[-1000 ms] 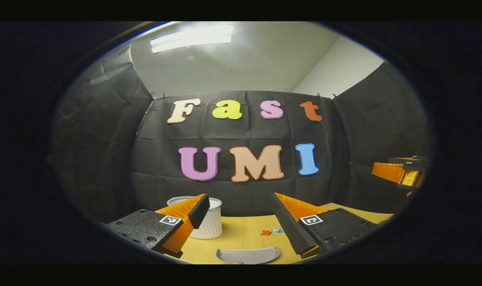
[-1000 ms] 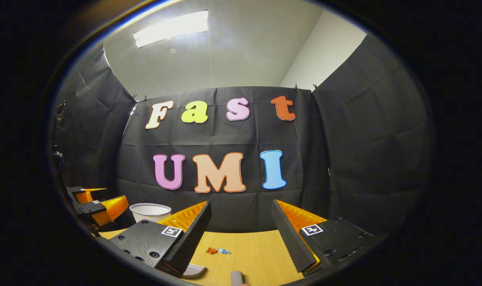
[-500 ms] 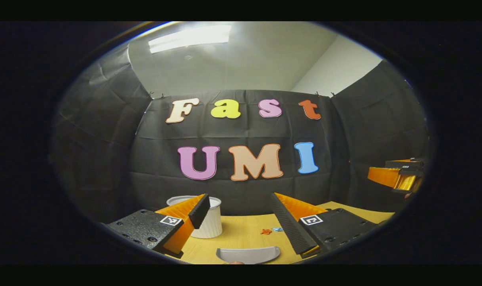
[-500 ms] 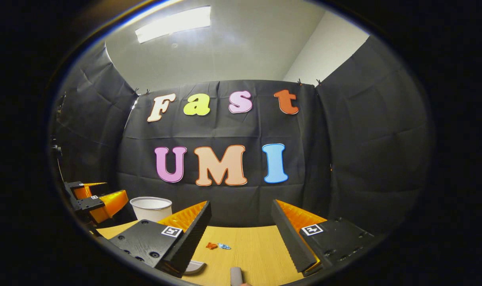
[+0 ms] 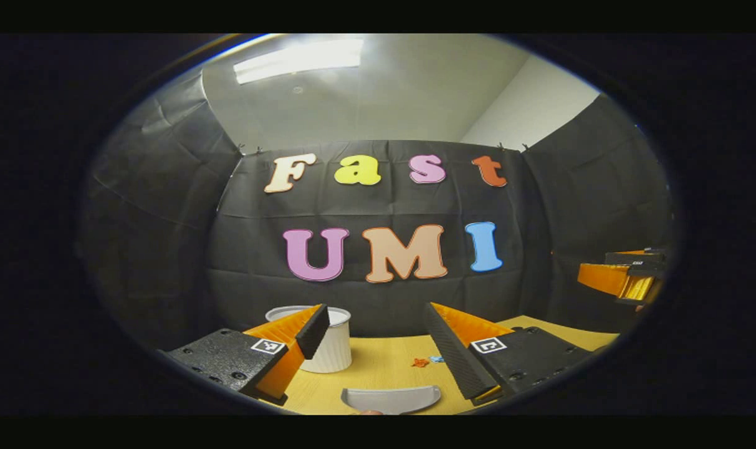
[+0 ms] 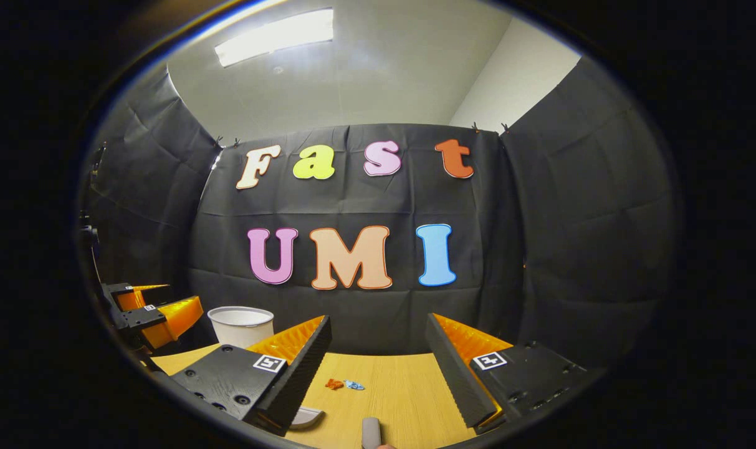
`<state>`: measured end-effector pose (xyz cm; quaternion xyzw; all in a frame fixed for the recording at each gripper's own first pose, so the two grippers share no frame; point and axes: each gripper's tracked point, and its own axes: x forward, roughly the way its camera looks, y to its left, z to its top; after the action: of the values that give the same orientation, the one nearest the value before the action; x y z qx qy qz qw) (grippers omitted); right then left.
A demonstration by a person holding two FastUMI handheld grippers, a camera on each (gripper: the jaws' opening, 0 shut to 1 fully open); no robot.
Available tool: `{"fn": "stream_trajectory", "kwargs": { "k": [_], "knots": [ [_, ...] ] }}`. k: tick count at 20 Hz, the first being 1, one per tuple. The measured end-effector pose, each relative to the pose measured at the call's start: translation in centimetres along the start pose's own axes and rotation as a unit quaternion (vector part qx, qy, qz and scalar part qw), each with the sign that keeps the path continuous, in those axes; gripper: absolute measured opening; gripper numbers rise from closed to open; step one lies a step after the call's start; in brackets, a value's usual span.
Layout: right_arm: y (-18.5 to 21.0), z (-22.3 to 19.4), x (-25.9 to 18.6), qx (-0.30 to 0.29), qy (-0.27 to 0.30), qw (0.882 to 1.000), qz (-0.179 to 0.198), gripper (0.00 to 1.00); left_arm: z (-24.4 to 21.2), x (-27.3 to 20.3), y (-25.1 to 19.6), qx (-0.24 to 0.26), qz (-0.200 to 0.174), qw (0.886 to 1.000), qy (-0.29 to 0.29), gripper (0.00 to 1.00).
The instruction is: Pick up the small broom and dustpan from the desktop, sweep the trash into the dustpan with the broom, and then empty the trash into the garbage bin.
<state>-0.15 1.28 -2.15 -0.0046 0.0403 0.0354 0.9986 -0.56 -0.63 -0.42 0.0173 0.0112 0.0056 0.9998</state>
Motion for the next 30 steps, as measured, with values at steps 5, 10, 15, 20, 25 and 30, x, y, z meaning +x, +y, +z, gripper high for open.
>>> {"fn": "stream_trajectory", "kwargs": {
  "k": [5,10,15,20,25,30],
  "knots": [
    [-0.1,-0.6,-0.8,0.004,0.009,1.000,0.009,0.92,-0.7,-0.6,-0.6,0.001,0.000,1.000,0.013,0.92],
    [-0.2,-2.9,-1.2,0.007,0.044,0.999,0.029,0.92,-2.1,-1.3,-2.1,0.008,-0.003,0.999,0.036,0.92],
    [0.2,-7.9,-2.8,-0.011,0.106,0.992,0.071,0.92,-6.6,-3.5,-2.6,0.008,0.010,0.994,0.104,0.93],
    [0.9,-15.1,-2.5,-0.027,0.210,0.973,0.089,0.92,-13.1,-4.6,-2.8,0.007,-0.009,0.979,0.205,0.93],
    [1.4,-26.3,-3.3,-0.020,0.381,0.921,0.076,0.93,-22.7,-6.6,-1.8,0.007,-0.023,0.936,0.351,0.94],
    [1.9,-32.9,-5.5,-0.004,0.501,0.863,0.071,0.93,-28.8,-9.6,-0.6,0.011,-0.029,0.887,0.461,0.95]
  ]
}}
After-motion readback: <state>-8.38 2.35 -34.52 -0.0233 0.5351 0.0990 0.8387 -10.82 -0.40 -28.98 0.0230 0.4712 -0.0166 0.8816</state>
